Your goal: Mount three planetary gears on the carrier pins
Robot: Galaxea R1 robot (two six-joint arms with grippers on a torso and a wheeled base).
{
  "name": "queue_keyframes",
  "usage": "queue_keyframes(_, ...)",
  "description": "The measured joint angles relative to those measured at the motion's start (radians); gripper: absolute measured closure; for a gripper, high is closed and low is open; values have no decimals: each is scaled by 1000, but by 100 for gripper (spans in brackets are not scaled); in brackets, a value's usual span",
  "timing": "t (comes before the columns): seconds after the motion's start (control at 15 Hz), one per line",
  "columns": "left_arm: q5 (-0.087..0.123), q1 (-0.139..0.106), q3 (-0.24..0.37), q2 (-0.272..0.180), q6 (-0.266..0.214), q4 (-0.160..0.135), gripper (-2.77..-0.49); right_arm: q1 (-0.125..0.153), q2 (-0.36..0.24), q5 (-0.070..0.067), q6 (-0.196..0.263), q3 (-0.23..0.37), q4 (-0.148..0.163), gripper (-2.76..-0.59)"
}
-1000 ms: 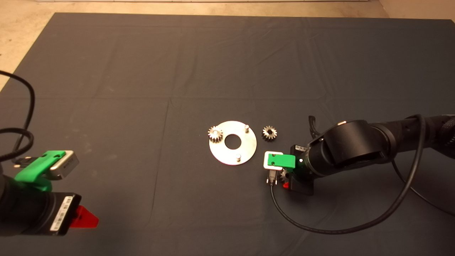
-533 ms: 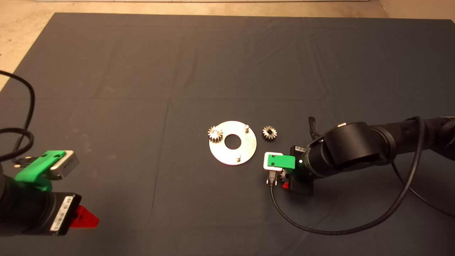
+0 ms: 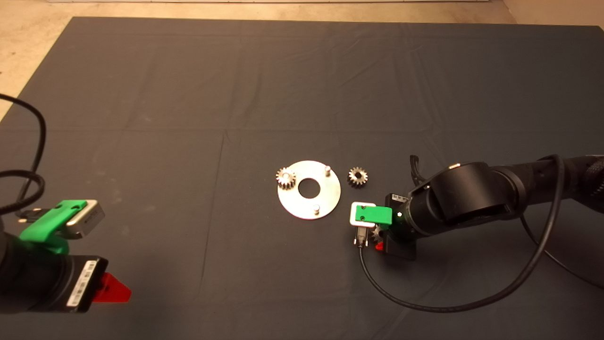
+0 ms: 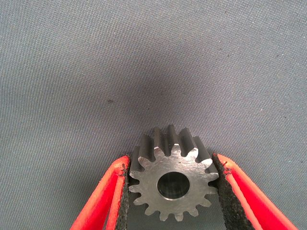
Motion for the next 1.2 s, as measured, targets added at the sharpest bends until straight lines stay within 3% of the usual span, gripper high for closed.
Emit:
queue_keyframes(0.33,0,0,0,0,0,0,-204,3,1,-1,8,0,4,-110)
queue_keyframes(0.53,0,0,0,0,0,0,-204,45,4,-3,15,11,18,-110)
queue_keyframes(0.93,0,0,0,0,-2,0,-204,131,39,-3,43,13,91,-110)
queue_keyframes(1.2,0,0,1,-2,-3,0,-204,152,76,-2,62,13,145,-109)
